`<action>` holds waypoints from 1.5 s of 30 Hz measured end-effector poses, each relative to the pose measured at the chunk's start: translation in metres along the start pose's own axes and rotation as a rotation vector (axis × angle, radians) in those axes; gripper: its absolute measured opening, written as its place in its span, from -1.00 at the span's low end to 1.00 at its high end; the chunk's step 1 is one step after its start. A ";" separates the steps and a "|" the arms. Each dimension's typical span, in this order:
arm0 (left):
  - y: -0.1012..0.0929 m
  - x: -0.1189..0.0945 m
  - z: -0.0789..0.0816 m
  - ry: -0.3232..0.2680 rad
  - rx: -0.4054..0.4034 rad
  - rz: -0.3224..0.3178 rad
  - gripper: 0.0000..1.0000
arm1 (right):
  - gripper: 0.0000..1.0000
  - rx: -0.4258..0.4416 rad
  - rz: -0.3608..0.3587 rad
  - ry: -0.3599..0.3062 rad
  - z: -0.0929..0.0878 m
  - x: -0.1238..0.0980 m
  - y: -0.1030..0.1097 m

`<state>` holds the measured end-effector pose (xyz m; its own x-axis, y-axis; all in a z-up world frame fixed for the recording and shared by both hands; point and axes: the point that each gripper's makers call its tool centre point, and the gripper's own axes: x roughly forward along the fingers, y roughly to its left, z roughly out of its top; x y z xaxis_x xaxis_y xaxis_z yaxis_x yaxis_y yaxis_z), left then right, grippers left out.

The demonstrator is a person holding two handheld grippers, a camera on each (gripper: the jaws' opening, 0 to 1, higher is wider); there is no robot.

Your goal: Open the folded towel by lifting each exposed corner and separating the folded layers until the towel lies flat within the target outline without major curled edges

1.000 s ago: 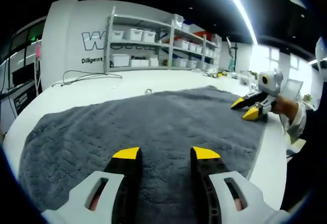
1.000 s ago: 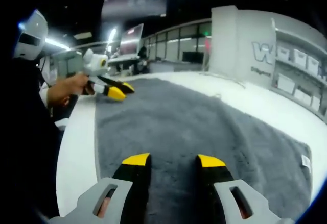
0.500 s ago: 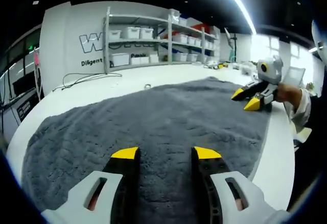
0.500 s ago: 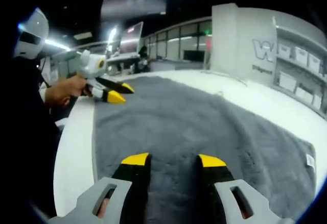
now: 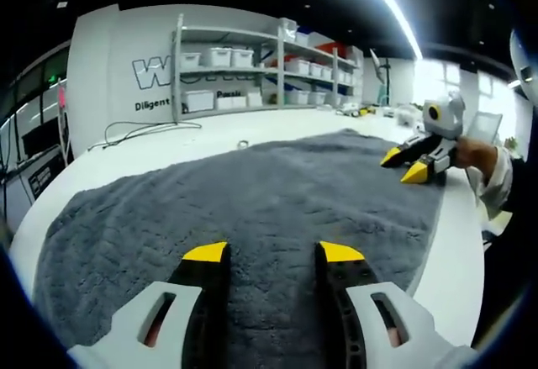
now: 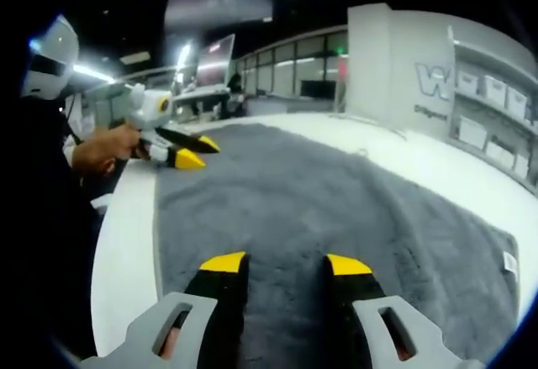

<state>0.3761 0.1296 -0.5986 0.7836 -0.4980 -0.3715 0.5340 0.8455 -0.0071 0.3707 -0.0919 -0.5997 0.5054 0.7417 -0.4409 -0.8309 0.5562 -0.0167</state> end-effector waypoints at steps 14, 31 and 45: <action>-0.007 -0.006 -0.002 -0.005 -0.002 -0.007 -0.20 | -0.33 -0.006 0.011 0.006 -0.002 -0.003 0.007; -0.013 -0.011 -0.003 -0.002 -0.013 -0.013 -0.19 | -0.33 -0.012 0.011 0.007 -0.002 -0.006 0.012; -0.016 -0.014 -0.003 -0.023 -0.032 0.005 -0.22 | -0.42 -0.051 0.003 0.004 0.000 -0.008 0.018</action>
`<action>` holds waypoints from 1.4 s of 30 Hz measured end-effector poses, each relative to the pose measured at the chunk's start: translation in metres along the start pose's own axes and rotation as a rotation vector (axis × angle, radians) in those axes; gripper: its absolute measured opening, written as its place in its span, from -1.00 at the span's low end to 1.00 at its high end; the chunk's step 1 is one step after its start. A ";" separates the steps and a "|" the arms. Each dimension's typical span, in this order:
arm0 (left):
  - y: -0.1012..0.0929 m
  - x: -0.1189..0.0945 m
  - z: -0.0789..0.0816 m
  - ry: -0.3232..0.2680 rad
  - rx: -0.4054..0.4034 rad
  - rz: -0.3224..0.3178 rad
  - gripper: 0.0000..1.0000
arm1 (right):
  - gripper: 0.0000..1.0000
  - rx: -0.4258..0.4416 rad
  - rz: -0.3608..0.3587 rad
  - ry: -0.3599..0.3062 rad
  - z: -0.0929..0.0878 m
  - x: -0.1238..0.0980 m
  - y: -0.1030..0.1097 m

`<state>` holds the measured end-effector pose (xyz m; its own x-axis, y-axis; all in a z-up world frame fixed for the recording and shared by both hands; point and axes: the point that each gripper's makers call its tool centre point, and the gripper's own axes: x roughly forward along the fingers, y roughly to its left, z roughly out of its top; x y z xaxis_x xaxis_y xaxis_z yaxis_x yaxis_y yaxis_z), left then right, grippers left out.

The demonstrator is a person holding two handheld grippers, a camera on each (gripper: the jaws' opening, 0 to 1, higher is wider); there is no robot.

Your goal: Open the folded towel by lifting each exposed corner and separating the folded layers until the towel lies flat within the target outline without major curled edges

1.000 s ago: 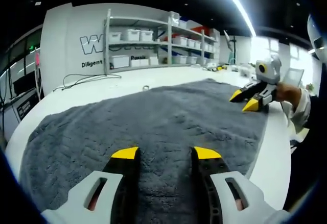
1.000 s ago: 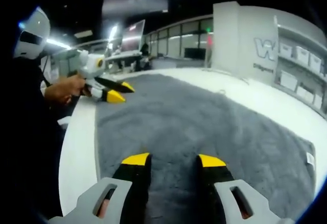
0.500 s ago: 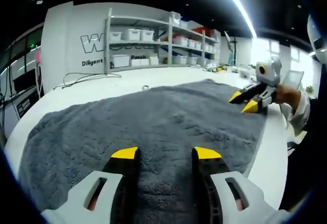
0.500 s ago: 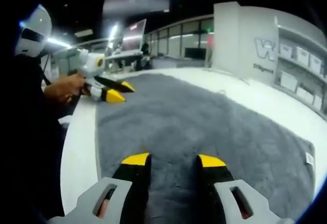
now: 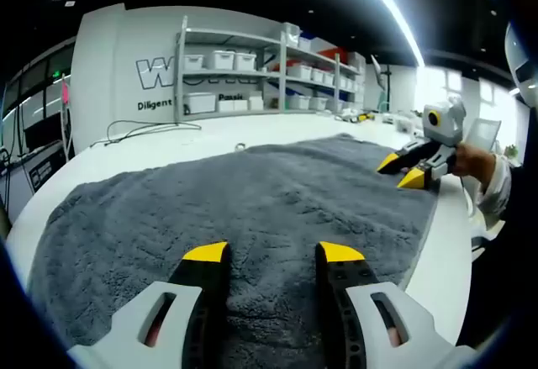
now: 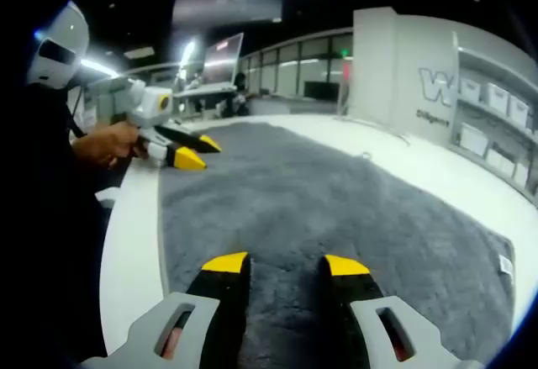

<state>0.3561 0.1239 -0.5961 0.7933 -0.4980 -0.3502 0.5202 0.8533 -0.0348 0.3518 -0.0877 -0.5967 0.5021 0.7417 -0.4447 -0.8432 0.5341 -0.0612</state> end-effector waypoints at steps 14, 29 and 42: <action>-0.017 0.001 0.010 -0.032 -0.023 -0.024 -0.39 | -0.42 -0.052 0.118 -0.088 0.038 0.039 0.045; -0.063 0.011 0.004 -0.002 0.023 -0.149 -0.54 | -0.49 -0.032 0.175 -0.010 0.024 0.046 0.063; -0.067 0.007 0.001 0.011 0.006 -0.177 -0.52 | -0.48 -0.033 0.185 -0.027 0.024 0.045 0.067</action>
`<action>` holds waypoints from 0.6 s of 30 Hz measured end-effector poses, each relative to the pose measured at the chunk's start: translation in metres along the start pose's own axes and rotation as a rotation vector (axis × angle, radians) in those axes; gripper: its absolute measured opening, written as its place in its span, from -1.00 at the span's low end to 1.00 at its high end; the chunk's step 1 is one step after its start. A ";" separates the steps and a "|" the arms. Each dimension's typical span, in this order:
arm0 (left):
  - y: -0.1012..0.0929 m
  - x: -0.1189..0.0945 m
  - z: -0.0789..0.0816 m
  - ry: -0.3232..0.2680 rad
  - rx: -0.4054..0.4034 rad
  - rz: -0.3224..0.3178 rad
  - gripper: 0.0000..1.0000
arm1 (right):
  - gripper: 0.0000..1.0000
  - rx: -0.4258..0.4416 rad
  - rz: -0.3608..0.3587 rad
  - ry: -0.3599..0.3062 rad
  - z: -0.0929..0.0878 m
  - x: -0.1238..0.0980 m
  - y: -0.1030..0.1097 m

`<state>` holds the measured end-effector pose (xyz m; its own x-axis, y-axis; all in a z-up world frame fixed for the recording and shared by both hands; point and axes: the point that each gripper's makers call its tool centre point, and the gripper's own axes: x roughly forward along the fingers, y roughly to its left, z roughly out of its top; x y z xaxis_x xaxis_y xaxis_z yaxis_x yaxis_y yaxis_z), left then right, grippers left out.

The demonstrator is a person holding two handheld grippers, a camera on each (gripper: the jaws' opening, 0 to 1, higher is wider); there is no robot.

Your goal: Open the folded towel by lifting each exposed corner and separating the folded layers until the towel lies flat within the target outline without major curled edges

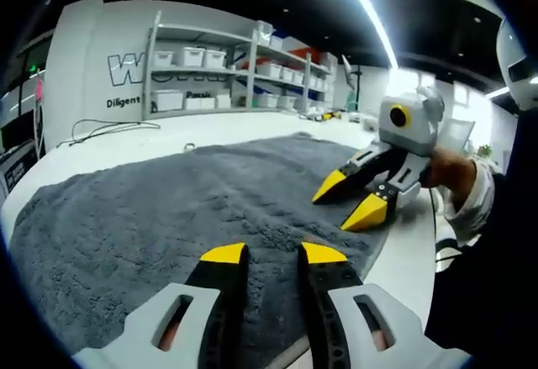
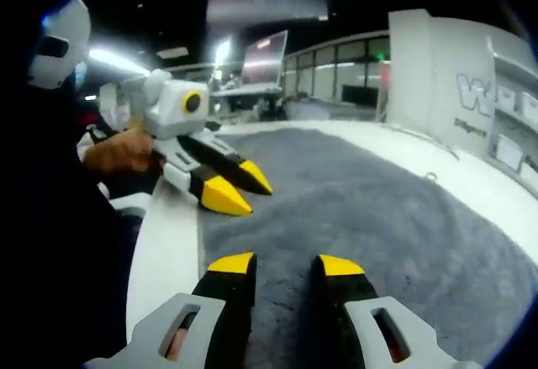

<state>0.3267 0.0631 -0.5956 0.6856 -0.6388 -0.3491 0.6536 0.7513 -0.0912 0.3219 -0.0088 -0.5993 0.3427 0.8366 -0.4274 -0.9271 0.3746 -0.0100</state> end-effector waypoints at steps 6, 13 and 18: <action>-0.001 -0.001 0.000 -0.006 -0.005 -0.001 -0.52 | -0.48 -0.008 -0.005 -0.004 0.002 0.002 0.004; 0.011 -0.011 0.018 -0.118 -0.092 0.058 -0.50 | -0.49 -0.053 -0.036 -0.025 0.006 -0.004 0.002; 0.023 -0.024 0.022 -0.139 -0.053 0.111 -0.46 | -0.46 -0.011 -0.084 -0.081 0.014 -0.016 -0.008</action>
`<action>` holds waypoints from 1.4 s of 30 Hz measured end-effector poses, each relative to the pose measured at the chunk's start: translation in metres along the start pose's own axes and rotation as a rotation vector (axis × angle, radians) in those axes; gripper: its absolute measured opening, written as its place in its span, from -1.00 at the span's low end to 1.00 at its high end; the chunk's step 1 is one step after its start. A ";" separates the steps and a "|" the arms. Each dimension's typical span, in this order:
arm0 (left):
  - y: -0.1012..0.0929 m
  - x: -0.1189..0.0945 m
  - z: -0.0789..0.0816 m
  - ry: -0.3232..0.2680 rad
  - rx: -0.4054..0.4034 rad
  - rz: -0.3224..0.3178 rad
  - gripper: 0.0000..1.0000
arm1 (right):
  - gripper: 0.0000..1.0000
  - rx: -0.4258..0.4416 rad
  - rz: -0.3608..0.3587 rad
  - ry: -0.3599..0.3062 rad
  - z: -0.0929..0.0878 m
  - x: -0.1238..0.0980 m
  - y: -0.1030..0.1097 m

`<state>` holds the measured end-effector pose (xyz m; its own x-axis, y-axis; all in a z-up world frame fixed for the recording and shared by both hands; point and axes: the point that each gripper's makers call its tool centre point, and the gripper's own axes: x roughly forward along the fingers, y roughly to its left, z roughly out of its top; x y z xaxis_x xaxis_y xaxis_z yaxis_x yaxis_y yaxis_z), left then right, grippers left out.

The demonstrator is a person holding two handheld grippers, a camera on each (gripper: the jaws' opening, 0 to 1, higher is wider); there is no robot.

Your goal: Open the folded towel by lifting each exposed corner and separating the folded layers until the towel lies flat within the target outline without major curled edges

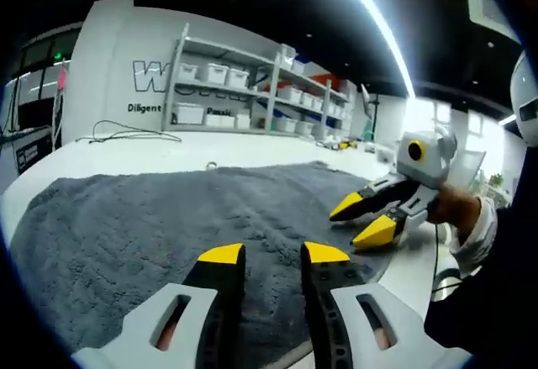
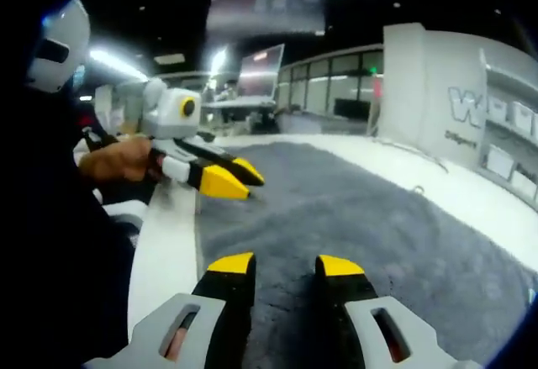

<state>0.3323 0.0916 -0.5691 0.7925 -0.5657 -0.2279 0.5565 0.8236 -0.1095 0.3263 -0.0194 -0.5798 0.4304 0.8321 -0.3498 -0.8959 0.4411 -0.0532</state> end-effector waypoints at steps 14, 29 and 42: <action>0.030 -0.036 0.009 -0.034 -0.011 0.102 -0.30 | -0.09 0.048 -0.158 -0.075 0.009 -0.039 -0.030; 0.058 -0.071 0.017 -0.058 -0.006 0.188 -0.07 | 0.40 0.089 -0.270 -0.113 0.003 -0.086 -0.042; 0.066 -0.093 0.044 -0.080 0.055 0.210 0.39 | 0.77 0.105 -0.360 -0.136 0.013 -0.128 -0.055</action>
<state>0.3064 0.1966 -0.5122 0.9086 -0.3850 -0.1621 0.3881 0.9215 -0.0138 0.3219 -0.1460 -0.5203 0.7318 0.6518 -0.1989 -0.6721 0.7387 -0.0519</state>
